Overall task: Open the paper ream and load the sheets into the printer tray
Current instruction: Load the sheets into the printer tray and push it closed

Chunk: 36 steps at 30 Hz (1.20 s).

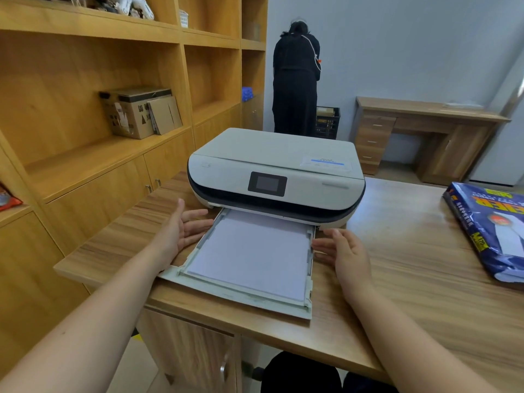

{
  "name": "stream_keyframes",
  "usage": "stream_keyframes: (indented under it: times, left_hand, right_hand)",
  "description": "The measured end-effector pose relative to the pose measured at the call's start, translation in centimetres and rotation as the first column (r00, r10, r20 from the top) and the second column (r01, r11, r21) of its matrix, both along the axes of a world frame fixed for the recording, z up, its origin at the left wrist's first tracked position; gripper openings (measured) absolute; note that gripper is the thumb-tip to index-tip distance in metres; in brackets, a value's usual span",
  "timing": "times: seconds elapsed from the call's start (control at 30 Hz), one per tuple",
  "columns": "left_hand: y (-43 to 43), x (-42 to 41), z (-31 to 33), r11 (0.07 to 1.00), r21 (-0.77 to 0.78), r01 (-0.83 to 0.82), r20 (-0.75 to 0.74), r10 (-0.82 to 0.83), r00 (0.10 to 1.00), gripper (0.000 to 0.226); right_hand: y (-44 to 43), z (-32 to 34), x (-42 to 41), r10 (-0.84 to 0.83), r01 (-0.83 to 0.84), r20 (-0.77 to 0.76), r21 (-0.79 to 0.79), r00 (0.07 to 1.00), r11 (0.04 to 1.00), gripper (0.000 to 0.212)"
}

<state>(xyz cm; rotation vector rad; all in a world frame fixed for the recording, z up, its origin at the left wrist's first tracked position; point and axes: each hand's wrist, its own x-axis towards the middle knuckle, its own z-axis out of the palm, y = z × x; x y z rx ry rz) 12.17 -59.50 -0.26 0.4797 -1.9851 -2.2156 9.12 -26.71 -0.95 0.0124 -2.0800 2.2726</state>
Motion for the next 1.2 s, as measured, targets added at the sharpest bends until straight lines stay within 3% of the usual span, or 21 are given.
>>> stream_keyframes:
  times: [0.67, 0.83, 1.2]
  left_hand:
    - [-0.3, 0.5, -0.9, 0.998, 0.052, 0.044, -0.124, -0.038, 0.992, 0.072]
    - [-0.1, 0.3, -1.1, 0.995, 0.095, -0.029, -0.135, 0.042, 0.990, 0.063]
    - [0.0, 0.0, -1.1, 0.999, -0.027, 0.026, -0.087, -0.028, 0.996, 0.057]
  right_hand:
    - [0.1, 0.2, 0.9, 0.038, -0.037, 0.018, -0.046, 0.999, 0.998, 0.025]
    - [0.2, 0.0, 0.8, 0.047, -0.047, 0.011, -0.044, 0.999, 0.998, 0.024]
    - [0.1, -0.1, 0.7, 0.057, -0.057, 0.016, -0.036, 0.998, 0.998, 0.024]
